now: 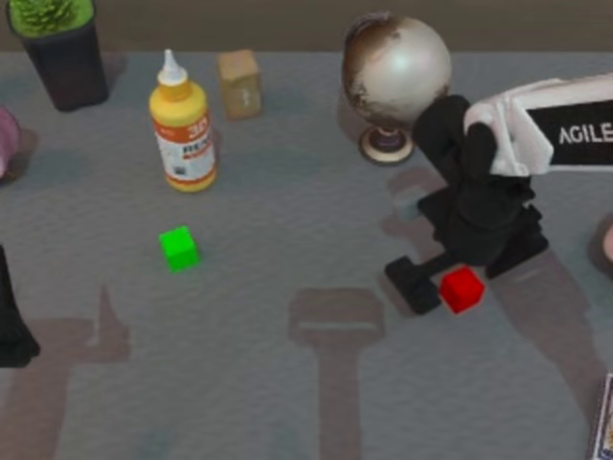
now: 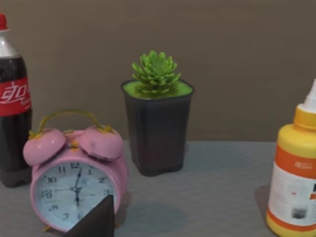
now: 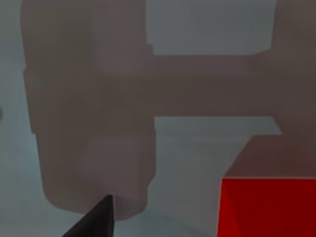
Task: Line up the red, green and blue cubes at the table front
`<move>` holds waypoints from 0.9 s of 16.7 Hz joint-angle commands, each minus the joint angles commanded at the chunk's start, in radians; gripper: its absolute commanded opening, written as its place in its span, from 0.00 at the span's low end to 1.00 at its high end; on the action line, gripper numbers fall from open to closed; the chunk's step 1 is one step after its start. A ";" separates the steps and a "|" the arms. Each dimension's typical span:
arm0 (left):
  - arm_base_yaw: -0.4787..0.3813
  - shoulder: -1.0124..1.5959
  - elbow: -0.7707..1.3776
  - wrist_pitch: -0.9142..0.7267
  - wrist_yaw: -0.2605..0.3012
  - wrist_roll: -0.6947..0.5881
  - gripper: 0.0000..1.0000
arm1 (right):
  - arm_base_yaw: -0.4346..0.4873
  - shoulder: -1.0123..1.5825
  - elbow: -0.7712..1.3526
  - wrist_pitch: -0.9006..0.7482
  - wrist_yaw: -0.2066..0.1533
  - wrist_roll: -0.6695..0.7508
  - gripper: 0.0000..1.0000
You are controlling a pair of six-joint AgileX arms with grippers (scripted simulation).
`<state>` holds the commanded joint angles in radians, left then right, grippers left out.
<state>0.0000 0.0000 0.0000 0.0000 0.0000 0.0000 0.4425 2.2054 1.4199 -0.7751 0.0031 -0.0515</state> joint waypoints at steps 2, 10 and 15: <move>0.000 0.000 0.000 0.000 0.000 0.000 1.00 | 0.001 0.028 -0.024 0.043 0.000 0.001 1.00; 0.000 0.000 0.000 0.000 0.000 0.000 1.00 | 0.001 0.032 -0.027 0.049 0.000 0.001 0.70; 0.000 0.000 0.000 0.000 0.000 0.000 1.00 | 0.001 0.032 -0.027 0.049 0.000 0.001 0.32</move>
<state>0.0000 0.0000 0.0000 0.0000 0.0000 0.0000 0.4437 2.2374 1.3933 -0.7266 0.0034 -0.0503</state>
